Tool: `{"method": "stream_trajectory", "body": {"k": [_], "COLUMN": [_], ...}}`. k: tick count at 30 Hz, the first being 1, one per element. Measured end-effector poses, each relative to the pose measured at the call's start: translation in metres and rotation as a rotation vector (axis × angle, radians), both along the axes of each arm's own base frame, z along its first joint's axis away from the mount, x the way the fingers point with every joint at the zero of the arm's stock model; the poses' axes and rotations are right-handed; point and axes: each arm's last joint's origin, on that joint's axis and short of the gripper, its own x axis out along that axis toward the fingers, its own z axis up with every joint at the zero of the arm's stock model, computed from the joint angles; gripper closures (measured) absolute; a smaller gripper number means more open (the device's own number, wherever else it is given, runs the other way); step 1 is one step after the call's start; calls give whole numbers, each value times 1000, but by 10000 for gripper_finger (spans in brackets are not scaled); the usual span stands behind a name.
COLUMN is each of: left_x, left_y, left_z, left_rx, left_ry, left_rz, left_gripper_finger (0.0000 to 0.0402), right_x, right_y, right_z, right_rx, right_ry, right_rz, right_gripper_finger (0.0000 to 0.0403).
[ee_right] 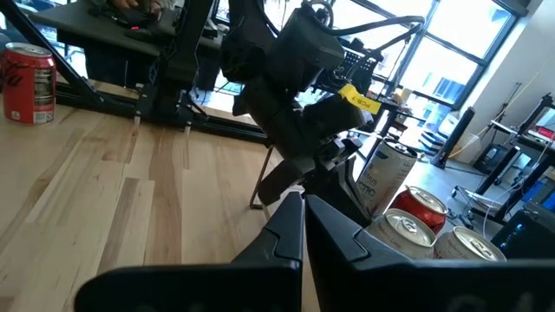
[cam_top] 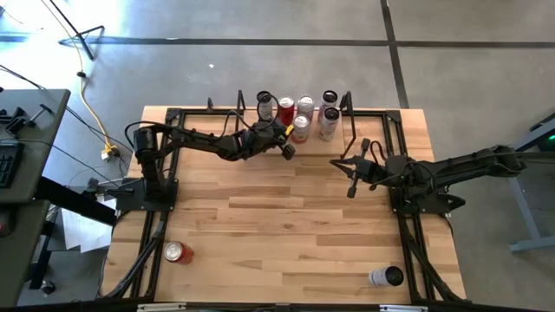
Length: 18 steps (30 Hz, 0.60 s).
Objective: Place canned beverage on shelf
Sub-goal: Put the pink and white soda can on the shelf aligned with the other pink and white soda can
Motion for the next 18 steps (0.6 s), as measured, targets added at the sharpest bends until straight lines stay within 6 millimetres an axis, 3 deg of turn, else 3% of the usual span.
{"method": "stream_trajectory", "body": {"k": [8, 18], "left_x": [0, 1], "left_y": [1, 0], "left_z": [1, 2], "left_rx": [-2, 30], "left_ry": [-15, 58], "left_rz": [-18, 83], "left_gripper_finger": [401, 401], "right_x": [0, 0], "right_y": [0, 0], "right_z": [0, 0], "right_rx": [0, -4], "right_ry": [0, 1], "right_rz": [1, 1], "right_gripper_finger": [403, 403]}}
